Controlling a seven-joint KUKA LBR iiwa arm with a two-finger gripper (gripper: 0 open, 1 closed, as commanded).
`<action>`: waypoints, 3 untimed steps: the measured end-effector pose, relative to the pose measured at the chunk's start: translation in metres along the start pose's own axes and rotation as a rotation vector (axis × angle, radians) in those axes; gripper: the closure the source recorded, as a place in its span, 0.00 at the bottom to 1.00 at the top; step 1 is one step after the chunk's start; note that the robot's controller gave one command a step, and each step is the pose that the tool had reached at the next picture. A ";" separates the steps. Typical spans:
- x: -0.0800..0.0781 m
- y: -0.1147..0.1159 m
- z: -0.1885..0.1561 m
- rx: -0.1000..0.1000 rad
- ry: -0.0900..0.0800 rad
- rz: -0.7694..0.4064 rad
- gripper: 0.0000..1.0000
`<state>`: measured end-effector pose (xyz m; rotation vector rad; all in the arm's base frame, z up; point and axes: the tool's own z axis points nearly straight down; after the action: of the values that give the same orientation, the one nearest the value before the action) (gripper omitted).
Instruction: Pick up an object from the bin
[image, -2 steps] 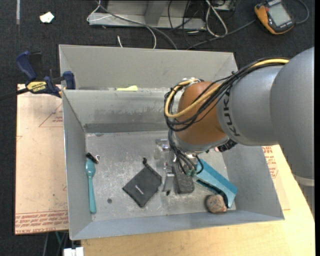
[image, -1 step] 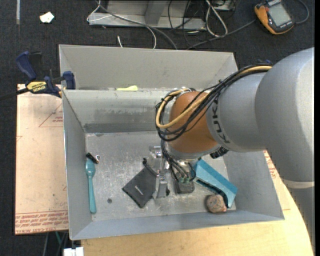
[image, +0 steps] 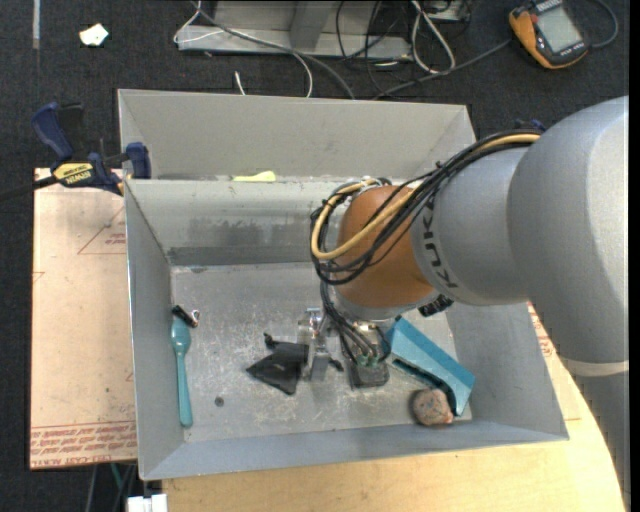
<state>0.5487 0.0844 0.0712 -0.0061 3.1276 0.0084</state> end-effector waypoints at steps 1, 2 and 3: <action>0.000 0.000 0.000 0.000 0.000 0.000 1.00; 0.011 -0.006 0.000 -0.001 -0.006 -0.208 1.00; 0.001 -0.005 -0.067 -0.001 0.000 -0.279 1.00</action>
Offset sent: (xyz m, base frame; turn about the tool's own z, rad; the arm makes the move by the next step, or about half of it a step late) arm -0.0303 -0.0182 -0.0012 -0.5216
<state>0.5466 0.0791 0.1382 -0.4412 3.0955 0.0066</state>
